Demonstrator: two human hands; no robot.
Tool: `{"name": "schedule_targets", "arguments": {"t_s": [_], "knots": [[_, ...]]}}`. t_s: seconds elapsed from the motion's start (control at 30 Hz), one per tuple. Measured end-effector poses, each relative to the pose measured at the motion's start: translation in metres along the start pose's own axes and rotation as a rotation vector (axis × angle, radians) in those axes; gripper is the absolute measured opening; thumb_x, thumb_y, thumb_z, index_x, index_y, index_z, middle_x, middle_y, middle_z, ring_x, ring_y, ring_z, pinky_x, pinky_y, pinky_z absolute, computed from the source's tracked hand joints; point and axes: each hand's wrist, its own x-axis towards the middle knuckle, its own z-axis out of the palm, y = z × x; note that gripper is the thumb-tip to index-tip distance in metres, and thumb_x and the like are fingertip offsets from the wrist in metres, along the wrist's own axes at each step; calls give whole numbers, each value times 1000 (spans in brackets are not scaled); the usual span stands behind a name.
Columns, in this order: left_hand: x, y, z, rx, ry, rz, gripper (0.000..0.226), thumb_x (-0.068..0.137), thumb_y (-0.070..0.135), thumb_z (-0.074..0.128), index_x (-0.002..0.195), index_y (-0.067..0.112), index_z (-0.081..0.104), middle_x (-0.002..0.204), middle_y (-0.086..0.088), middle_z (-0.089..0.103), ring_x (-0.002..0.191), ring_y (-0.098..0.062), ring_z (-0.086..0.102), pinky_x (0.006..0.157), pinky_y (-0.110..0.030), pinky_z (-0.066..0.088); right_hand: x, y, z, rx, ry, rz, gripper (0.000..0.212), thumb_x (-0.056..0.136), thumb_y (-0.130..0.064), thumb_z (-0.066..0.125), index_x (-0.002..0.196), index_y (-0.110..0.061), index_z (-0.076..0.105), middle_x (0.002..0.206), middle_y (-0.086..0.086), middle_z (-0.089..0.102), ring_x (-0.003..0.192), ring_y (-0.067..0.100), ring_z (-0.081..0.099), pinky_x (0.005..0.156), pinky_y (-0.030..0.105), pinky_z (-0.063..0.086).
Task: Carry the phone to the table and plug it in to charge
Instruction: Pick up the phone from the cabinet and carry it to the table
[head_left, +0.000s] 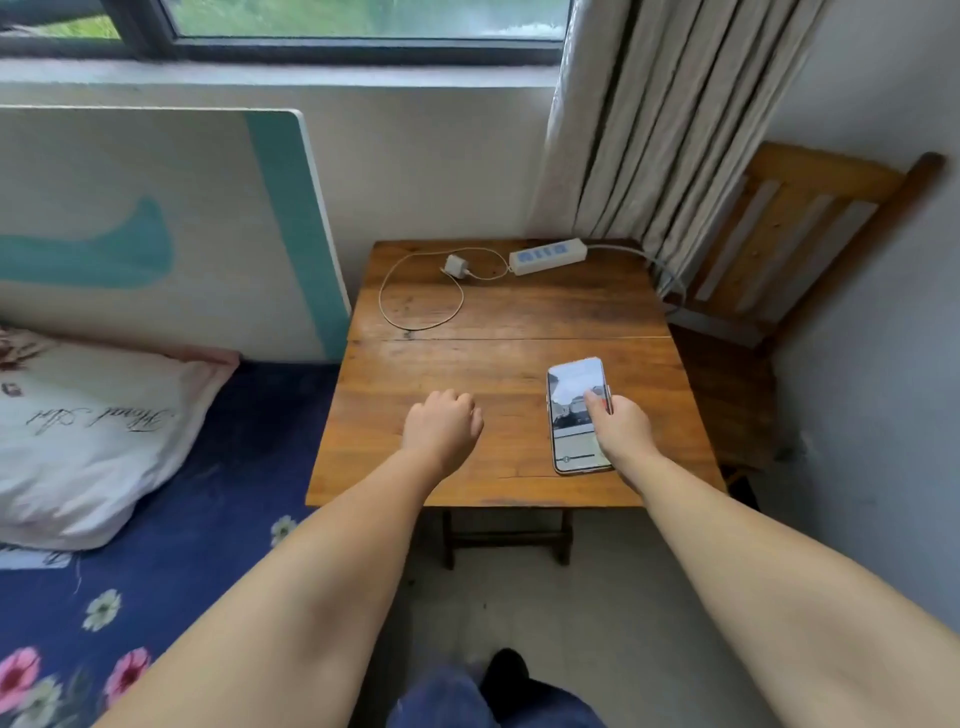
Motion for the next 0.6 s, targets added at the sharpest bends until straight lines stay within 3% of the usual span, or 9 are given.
{"name": "schedule_targets", "arguments": {"t_s": [0.1,0.33,0.6], "knots": [[48,-3,9,4,-39,-20,35,97,31,32,108,10,58,111,-12,61,104,-31,52,82,-38,42,48,-3,1,-46,-24,20,37,96,-36,39,79,-5,52,76,10,53,71,25,47,52,31,31],[166,-3,53,-37,-146,-8,33,97,30,33,110,11,56,114,-12,59,106,-32,51,82,-39,42,162,1,23,-123,-40,112,37,95,-36,41,67,-11,41,66,1,44,66,22,41,51,31,28],[275,-10,117,-73,-238,-12,36,95,31,37,122,12,52,124,-11,56,113,-30,50,89,-42,44,272,3,55,-191,-75,183,34,96,-35,43,76,-7,48,68,1,46,59,14,41,48,25,29]]}}
